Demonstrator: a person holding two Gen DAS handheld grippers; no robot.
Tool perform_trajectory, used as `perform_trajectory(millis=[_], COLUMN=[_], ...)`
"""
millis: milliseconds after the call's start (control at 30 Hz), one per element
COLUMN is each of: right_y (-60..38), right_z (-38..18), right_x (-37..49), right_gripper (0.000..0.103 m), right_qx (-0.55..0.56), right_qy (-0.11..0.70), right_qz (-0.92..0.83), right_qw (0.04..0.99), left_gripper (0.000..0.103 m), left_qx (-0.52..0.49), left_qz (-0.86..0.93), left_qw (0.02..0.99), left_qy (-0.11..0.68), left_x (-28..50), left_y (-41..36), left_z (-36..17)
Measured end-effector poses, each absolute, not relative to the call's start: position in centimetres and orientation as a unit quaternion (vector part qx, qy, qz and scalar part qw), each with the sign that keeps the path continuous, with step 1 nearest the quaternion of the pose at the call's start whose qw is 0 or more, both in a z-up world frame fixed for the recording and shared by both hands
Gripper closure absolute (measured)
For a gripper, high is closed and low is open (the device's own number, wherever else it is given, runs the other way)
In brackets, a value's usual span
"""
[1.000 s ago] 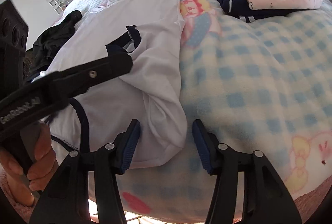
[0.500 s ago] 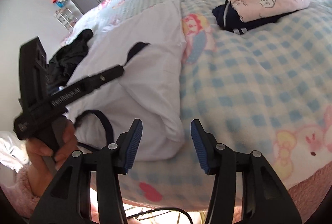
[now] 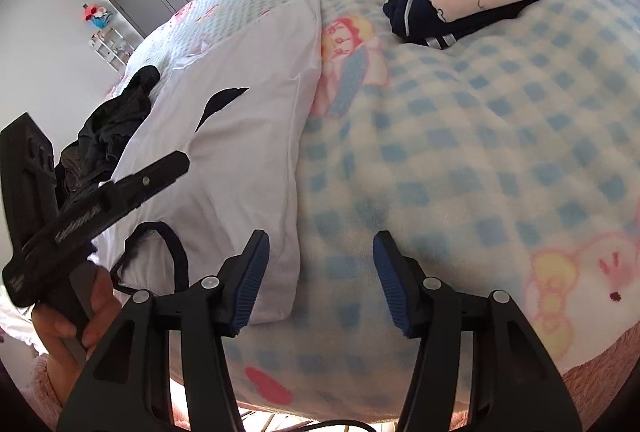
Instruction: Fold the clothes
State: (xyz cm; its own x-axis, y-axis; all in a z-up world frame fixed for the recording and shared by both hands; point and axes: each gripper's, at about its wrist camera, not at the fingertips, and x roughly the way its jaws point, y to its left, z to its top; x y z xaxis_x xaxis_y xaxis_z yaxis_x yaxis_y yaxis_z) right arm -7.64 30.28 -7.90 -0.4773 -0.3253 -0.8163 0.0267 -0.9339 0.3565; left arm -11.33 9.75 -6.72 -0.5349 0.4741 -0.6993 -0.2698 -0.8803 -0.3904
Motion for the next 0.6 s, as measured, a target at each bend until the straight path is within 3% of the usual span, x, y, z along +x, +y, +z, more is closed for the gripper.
perform_trajectory(millis=[167,333,467,600], right_y=[29.1,30.7,30.5,28.4], right_z=[-9.4,-8.8,-7.4,-7.7], right_x=[-6.9,-5.4,-4.5,-4.4], right_gripper=[0.050,0.052,0.046,0.046], right_qx=[0.522,0.512,0.476,0.477], right_qy=[-0.081,-0.109,-0.152,-0.119], right_qz=[-0.845,-0.850,-0.859,-0.863], right_qw=[0.079,0.066,0.109,0.117], left_gripper=[0.059,0.061,0.061,0.061], left_qx=[-0.482,-0.457,-0.459,-0.460], left_qz=[0.861,0.879,0.869,0.864], left_qw=[0.161,0.094,0.181,0.194], left_qy=[-0.028,0.099,-0.035,-0.069], left_x=[-11.2,-9.4,-7.8,-6.8], left_y=[12.3,12.8,10.3,9.9], left_z=[-9.4,-8.6,-7.2,-7.3])
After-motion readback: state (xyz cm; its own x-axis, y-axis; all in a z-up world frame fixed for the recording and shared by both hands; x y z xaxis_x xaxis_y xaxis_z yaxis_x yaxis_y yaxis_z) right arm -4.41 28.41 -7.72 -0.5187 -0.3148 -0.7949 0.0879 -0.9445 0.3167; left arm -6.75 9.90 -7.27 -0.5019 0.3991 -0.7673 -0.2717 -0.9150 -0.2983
